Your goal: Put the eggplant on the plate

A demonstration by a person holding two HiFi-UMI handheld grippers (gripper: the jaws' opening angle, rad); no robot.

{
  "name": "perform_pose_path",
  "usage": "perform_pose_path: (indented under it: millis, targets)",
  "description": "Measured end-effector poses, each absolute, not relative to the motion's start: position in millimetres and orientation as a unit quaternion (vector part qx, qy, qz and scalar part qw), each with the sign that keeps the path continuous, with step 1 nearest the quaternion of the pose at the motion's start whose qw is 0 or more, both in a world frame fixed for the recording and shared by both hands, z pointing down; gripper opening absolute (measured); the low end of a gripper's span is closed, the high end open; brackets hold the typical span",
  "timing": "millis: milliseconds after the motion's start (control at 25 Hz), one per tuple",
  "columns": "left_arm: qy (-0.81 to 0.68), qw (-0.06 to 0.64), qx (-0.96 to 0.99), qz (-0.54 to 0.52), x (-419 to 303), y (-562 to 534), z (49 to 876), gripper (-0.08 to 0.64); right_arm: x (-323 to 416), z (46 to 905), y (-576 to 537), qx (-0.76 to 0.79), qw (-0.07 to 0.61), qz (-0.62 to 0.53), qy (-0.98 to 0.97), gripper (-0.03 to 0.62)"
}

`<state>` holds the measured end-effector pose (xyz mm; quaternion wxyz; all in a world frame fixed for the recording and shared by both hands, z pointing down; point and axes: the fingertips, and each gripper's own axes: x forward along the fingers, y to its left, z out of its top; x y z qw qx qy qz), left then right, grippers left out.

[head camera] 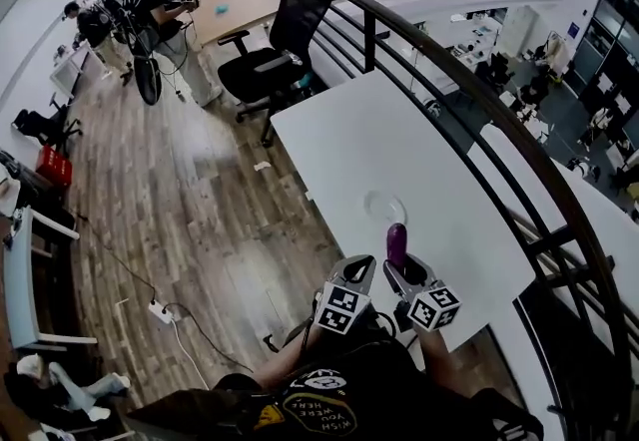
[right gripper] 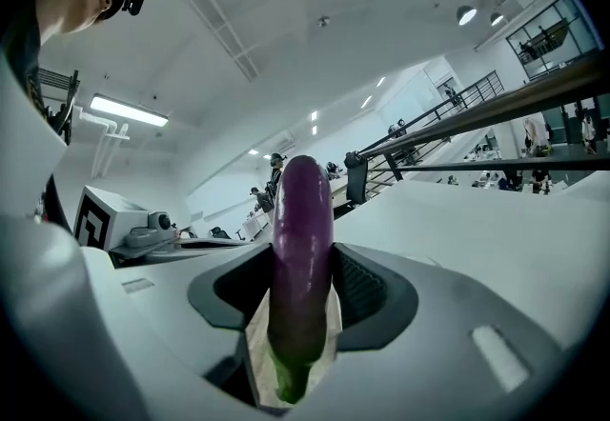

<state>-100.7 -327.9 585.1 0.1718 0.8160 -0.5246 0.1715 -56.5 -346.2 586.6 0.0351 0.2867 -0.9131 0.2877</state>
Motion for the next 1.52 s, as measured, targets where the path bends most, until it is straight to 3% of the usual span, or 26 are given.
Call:
perform_pose_path:
  millis: [320, 600, 1520]
  targets:
    - [-0.532, 0.179, 0.81, 0.168, -160.0, -403.3, 600.3, 0.005, -84.5, 585.8, -407.6, 0.317, 0.035, 0.274, -0.907, 0.202]
    - [-0.524, 0.205, 0.811, 0.163, -187.6, -455.0, 627.8, 0.005, -94.0, 602.1, -459.3, 0.355, 0.074, 0.247, -0.899, 0.202]
    - [-0.47, 0.257, 0.824, 0.186, -187.4, -521.8, 715.4, 0.005, -117.9, 759.3, -537.7, 0.324, 0.323, 0.187, -0.869, 0.202]
